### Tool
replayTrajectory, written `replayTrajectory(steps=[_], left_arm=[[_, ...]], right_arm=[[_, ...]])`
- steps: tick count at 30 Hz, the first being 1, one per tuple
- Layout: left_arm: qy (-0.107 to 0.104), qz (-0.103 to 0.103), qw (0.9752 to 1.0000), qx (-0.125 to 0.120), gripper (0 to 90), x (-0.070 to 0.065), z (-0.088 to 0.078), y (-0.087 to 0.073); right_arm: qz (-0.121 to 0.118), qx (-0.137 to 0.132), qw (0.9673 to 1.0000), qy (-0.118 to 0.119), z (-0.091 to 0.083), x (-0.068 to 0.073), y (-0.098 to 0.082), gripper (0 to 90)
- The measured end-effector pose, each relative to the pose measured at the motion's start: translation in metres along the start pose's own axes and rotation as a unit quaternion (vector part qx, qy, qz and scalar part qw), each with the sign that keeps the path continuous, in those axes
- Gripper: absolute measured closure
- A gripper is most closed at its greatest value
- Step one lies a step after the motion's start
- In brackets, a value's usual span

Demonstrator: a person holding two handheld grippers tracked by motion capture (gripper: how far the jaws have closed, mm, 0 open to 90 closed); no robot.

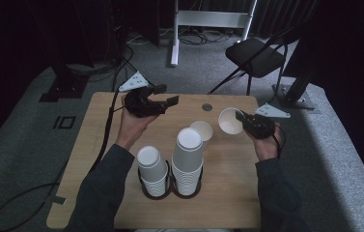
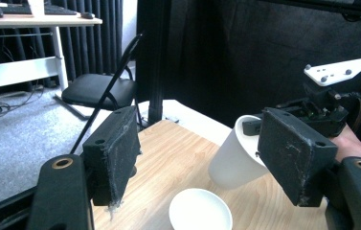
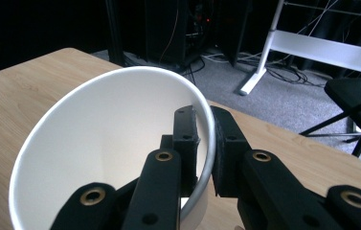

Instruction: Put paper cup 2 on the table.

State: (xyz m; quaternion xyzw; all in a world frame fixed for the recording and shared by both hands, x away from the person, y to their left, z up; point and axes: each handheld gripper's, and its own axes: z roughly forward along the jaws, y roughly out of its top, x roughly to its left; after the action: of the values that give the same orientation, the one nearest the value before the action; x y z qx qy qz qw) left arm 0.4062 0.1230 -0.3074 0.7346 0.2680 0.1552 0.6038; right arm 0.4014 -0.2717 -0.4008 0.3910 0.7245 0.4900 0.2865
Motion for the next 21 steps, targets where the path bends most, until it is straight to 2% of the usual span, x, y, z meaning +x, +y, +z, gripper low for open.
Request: replayTrajectory(steps=[21], left_arm=[[-0.001,-0.003,1.0000,0.001,30.5,0.000,0.002,-0.002]], right_arm=[[0.010,0.022,0.9997,-0.006,0.006,-0.007,-0.018,82.6]])
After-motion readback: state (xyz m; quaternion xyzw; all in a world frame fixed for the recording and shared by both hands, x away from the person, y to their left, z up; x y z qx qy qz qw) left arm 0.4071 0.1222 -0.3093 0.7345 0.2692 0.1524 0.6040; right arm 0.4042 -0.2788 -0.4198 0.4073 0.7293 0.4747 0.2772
